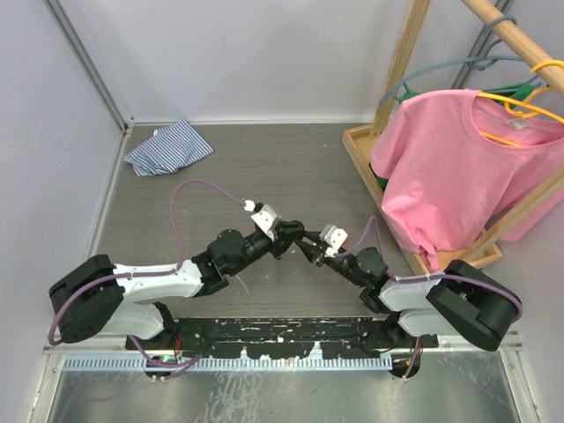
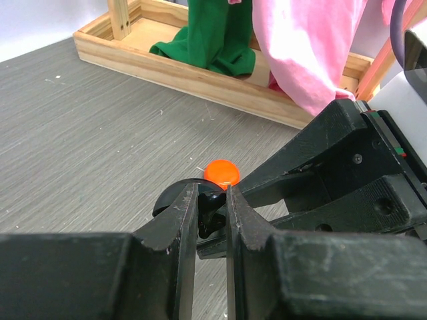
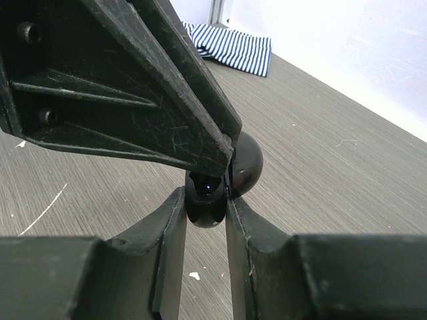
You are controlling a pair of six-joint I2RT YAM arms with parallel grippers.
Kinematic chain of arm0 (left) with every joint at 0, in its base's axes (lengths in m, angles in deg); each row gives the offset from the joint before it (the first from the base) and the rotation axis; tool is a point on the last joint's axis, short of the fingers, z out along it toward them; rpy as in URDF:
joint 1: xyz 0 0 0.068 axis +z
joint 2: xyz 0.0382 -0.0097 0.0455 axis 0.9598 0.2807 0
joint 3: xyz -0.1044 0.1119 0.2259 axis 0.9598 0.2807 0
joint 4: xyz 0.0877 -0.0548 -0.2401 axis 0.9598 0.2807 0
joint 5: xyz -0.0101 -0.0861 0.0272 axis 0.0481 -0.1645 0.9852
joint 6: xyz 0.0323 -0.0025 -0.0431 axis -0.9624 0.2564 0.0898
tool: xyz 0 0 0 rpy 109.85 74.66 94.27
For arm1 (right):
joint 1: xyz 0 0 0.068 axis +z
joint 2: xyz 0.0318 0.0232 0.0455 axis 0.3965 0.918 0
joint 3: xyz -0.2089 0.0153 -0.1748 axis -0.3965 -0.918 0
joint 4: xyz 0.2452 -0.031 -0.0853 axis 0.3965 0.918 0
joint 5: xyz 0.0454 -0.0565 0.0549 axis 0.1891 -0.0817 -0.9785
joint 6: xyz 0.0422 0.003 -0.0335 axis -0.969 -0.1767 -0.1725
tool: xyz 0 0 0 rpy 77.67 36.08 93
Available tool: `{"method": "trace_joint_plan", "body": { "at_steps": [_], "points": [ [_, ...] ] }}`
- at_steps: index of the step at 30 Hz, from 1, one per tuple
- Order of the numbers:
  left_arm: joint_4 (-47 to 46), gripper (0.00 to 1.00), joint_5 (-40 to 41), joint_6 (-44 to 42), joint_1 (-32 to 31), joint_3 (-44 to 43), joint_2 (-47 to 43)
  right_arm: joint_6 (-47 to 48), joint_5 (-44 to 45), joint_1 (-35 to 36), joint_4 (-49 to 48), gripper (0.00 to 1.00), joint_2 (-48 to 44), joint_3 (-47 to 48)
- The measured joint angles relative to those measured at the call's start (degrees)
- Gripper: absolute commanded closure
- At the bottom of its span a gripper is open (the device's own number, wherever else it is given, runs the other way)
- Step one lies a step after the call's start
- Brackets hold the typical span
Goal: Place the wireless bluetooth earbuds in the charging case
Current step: Place the earbud in the charging case.
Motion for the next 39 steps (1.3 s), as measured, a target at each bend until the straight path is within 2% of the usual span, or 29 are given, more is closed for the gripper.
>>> {"method": "trace_joint_plan", "body": {
  "at_steps": [13,30,39],
  "points": [
    [-0.09,0.89,0.04,-1.75,0.00,0.55,-0.09,-0.17,0.02,0.00,-0.07,0.99,0.00,-0.37],
    [0.13,0.84,-0.94,-3.04,-0.07,0.59,0.04,-1.18,0.68,-0.11,-2.03,0.99,-0.02,-0.94],
    [-0.04,0.74,-1.55,-3.34,-0.15,0.74,0.04,-4.22,-0.68,-1.33,-3.39,0.99,-0.02,-1.49]
  ]
}}
